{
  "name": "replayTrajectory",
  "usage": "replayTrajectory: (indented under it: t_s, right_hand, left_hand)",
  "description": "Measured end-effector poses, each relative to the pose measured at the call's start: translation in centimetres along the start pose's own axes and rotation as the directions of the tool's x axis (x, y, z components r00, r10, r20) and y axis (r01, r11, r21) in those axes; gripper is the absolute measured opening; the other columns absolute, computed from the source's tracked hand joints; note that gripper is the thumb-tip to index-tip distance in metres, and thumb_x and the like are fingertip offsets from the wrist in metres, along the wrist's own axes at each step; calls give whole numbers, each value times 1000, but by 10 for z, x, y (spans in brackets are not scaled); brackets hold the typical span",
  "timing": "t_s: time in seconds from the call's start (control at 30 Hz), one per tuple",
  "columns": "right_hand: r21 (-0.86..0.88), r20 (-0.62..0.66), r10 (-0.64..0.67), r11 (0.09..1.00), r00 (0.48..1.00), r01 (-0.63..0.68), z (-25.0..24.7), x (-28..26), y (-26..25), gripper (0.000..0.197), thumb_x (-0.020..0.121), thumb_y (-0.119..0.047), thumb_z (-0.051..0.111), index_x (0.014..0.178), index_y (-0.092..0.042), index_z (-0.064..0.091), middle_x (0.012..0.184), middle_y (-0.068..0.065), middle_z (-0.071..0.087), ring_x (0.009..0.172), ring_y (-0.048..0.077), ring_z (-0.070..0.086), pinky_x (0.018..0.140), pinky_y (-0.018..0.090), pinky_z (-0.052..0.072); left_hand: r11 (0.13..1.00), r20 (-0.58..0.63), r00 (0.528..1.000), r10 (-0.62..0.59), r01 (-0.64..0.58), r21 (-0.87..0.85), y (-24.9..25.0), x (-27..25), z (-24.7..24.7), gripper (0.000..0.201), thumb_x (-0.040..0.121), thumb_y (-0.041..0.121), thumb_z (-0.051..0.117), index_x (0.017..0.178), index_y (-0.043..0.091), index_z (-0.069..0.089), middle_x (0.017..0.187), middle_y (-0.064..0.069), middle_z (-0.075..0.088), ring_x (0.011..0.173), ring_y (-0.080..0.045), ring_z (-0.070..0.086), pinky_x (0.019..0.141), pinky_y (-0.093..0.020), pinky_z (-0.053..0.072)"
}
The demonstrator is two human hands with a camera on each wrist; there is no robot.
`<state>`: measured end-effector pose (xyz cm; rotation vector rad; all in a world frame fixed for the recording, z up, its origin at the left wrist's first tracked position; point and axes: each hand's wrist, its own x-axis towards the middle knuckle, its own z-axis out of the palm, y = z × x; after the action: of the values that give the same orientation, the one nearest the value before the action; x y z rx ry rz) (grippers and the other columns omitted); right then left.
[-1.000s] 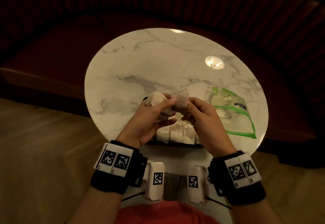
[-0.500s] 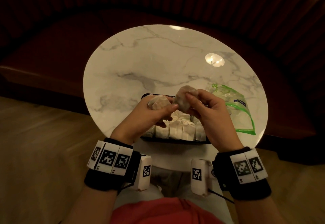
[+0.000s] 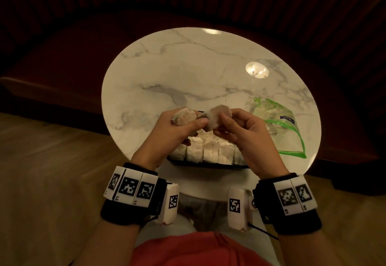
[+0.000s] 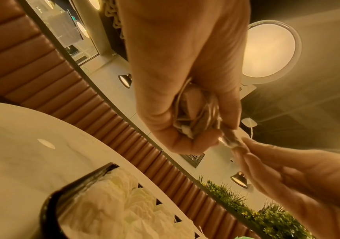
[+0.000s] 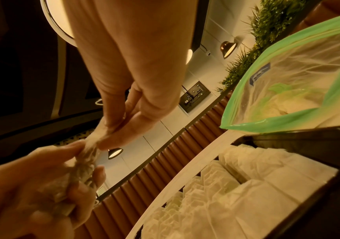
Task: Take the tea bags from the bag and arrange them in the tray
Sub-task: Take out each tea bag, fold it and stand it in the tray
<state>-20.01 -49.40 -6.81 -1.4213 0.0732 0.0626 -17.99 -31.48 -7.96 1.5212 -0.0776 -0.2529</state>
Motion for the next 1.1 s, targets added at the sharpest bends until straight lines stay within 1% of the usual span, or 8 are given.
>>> replayTrajectory:
  t_s: [0.13,0.23,0.5,0.63,0.7,0.87,1.0,1.1]
  right_hand:
    - [-28,6,-15,999,1000,15,2,-1,4,14,94,-12,57,101,-7,68,94,8,74,89,20,70,80,28,56]
    - [-34,-1,-17,999,1000,17,6,-2,6,16,94,-14,57,103,-5,67,97,13,72,93,26,70,81,30,56]
    - [26,-12,15,1000,1000,-15,11,1,7,31,87,-5,67,116,-9,56,103,20,70,96,34,70,85,38,57]
    - [1,-76,-33,999,997,33,9,4,6,35,84,4,69,103,-15,46,87,13,68,84,28,70,80,37,57]
    - [-18,-84,-85,996,993,83,11,4,6,33,85,4,67,96,-17,44,89,14,64,85,27,69,79,38,58]
    - [-290,38,-176,940,984,179,17,7,16,16,89,2,63,86,-13,65,88,1,67,86,18,68,82,33,58]
    - [-437,126,-50,894,991,101,15,10,31,20,90,3,62,99,-13,70,98,-2,70,86,6,67,77,21,56]
    - [-556,179,58,830,982,52,20,13,42,23,89,1,63,100,-18,70,98,-4,68,87,11,68,76,22,57]
  left_hand:
    - [996,-47,996,73,-71,46,2,0,-2,8,85,15,73,92,11,73,70,1,64,66,-7,58,51,-23,46]
    - [995,-41,995,89,-87,59,4,-1,-4,13,83,14,75,92,6,72,68,2,64,64,-6,57,50,-22,44]
    - [999,-77,996,34,-34,-4,-1,-1,-5,2,87,17,72,87,15,72,60,11,61,62,-6,56,52,-24,45]
    - [1000,-61,998,8,-9,-8,-9,-1,-7,18,86,19,72,87,2,68,66,1,57,67,-10,55,56,-25,49]
    - [1000,-30,1000,-10,10,-12,-11,-3,-9,14,87,18,71,77,10,65,61,6,53,66,-8,54,57,-23,50]
    - [998,-83,996,-42,39,-40,-16,0,-22,5,88,14,69,85,10,70,71,-2,61,72,-15,59,64,-27,57]
    - [993,-204,972,-114,118,8,-27,3,-45,7,92,11,65,86,11,69,79,-7,66,73,-14,63,58,-21,56]
    - [969,-219,960,-172,205,140,-40,4,-56,6,93,13,63,91,11,68,79,-6,62,76,-17,59,61,-24,55]
